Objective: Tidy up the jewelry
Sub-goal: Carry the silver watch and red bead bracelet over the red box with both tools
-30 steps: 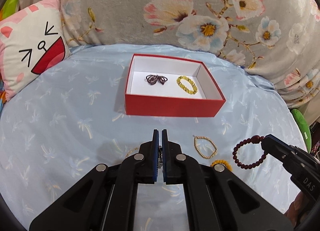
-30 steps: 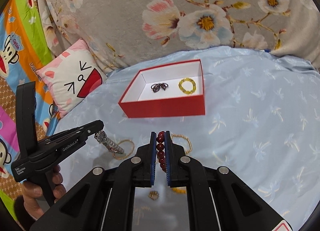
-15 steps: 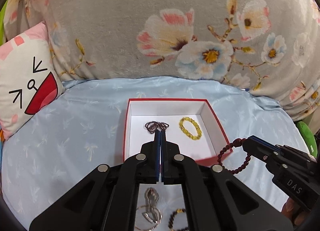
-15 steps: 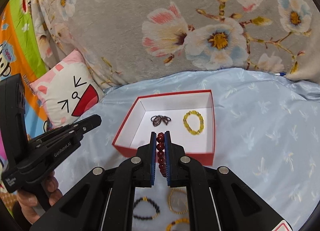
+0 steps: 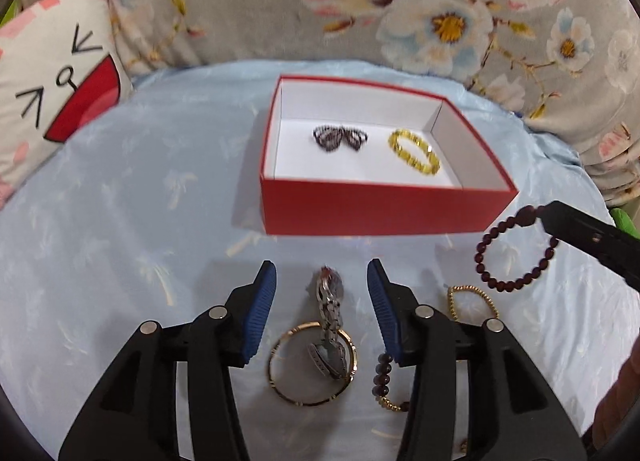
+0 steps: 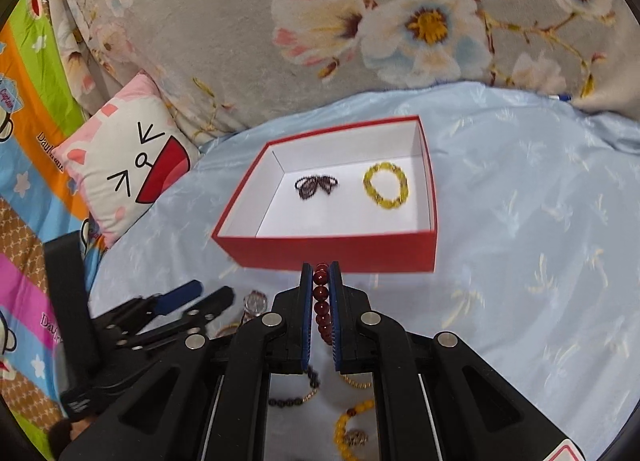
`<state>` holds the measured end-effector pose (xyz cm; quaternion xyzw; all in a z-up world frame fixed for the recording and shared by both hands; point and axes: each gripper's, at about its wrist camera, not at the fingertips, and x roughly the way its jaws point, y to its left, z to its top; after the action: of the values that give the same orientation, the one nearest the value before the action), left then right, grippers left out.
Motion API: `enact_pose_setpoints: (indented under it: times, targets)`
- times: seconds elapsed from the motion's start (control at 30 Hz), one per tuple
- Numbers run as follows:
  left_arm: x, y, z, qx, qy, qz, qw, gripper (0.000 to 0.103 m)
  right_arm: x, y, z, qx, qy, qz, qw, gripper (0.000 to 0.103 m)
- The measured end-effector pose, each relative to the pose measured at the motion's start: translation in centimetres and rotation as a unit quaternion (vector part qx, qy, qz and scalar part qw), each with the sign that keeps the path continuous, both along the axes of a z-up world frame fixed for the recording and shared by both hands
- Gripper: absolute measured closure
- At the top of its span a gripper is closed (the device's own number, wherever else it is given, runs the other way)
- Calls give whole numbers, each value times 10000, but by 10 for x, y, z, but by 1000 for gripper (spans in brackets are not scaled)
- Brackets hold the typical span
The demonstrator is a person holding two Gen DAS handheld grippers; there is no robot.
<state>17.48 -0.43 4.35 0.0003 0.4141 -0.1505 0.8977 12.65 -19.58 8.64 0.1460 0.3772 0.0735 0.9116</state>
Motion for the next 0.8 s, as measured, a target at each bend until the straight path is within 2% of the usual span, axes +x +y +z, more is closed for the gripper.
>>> enact_pose_setpoints:
  times: [0.23, 0.37, 0.4, 0.43, 0.57, 0.7, 0.8]
  targets:
    - [13, -10, -30, 66, 318, -7, 9995, 60, -4, -3, -7, 42, 63, -50, 10000, 95]
    - [12, -15, -37, 157, 316, -14, 9994, 73, -2, -6, -9, 54, 86, -82, 9999, 95]
    - [13, -15, -37, 140, 332, -29, 9993, 76, -1, -6, -10, 50, 89, -90, 9999, 96]
    - [14, -14, -37, 128, 342, -21, 9993, 86, -1, -7, -10, 50, 90, -100, 9999, 95]
    - [14, -11, -36, 8, 437, -64, 9990, 94, 1, -8, -12, 71, 104, -116, 9999, 95]
    - [10, -11, -24, -81, 410, -103, 9991, 94, 2, -9, -10, 54, 72, -119, 9999, 96]
    - [4, -11, -5, -187, 301, -168, 9992, 94, 5, -12, -3, 18, -24, -142, 9999, 95]
